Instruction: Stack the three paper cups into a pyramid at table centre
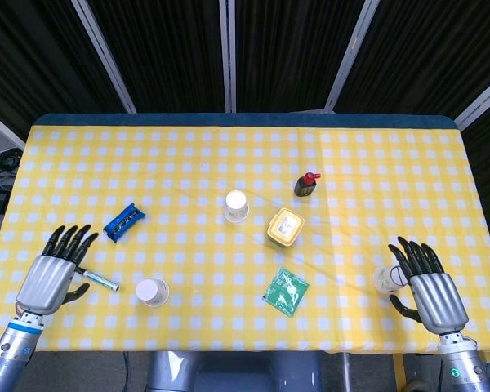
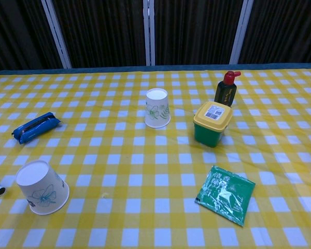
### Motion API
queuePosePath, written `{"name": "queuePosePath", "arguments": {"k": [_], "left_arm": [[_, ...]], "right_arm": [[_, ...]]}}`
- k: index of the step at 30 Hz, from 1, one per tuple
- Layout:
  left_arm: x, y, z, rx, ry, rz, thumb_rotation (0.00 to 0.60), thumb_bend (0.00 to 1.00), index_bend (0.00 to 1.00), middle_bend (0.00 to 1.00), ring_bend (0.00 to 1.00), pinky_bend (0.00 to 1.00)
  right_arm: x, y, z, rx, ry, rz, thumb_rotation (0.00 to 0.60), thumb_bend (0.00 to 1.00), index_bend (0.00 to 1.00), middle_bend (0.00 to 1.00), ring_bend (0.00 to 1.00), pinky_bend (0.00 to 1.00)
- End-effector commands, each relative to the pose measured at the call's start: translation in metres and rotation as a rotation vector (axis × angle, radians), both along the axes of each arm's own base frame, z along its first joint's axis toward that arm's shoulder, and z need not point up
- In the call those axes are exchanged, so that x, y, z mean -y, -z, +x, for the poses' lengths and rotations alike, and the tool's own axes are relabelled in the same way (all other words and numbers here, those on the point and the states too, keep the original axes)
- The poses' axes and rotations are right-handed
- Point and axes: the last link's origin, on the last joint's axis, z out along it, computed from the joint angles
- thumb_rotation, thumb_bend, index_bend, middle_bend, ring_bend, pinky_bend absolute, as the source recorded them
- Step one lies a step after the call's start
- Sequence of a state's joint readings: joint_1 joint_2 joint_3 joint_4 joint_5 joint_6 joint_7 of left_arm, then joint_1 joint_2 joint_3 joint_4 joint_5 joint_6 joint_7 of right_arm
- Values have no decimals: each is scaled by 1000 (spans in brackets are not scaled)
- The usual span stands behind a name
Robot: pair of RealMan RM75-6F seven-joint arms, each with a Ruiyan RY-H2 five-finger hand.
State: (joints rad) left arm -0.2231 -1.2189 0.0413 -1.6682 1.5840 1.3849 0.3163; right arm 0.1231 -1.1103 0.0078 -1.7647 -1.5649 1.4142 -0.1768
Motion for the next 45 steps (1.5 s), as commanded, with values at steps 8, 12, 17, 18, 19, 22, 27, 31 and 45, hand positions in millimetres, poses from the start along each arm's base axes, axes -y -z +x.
{"name": "queuePosePath", "arguments": {"k": [8, 12, 17, 18, 19, 22, 27, 31, 45], "left_arm": [[14, 39, 14, -95, 82, -198, 600, 275, 174, 0, 0, 0], [11, 50, 22, -93, 99, -232, 600, 279, 195, 0, 0, 0], [5, 58, 35, -85, 127, -253, 600, 279, 211, 0, 0, 0], [4, 59, 38, -86, 133, -252, 600, 279, 216, 0, 0, 0], [3, 60, 40, -88, 139, -252, 600, 279, 224, 0, 0, 0], [0, 64, 48, -99, 155, -261, 600, 307, 251, 0, 0, 0], [-5, 73, 56, -119, 160, -284, 600, 366, 268, 0, 0, 0], [-7, 79, 60, -143, 145, -305, 600, 365, 268, 0, 0, 0], [-15, 77, 71, -135, 139, -276, 600, 447, 354, 0, 0, 0]], "right_arm": [[1, -1, -1, 6, 3, -1, 600, 169, 69, 0, 0, 0], [0, -2, -1, 7, 5, 2, 600, 169, 69, 0, 0, 0], [1, -2, -2, 11, 8, 2, 600, 168, 69, 0, 0, 0], [1, -2, -2, 11, 9, 1, 600, 168, 69, 0, 0, 0], [1, -2, -2, 12, 9, 0, 600, 169, 69, 0, 0, 0], [1, -3, -2, 15, 11, -1, 600, 169, 69, 0, 0, 0], [1, -6, -2, 22, 11, -6, 600, 169, 69, 0, 0, 0], [1, -9, -2, 30, 10, -12, 600, 169, 69, 0, 0, 0], [2, -9, -3, 35, 14, -11, 600, 169, 69, 0, 0, 0]]}}
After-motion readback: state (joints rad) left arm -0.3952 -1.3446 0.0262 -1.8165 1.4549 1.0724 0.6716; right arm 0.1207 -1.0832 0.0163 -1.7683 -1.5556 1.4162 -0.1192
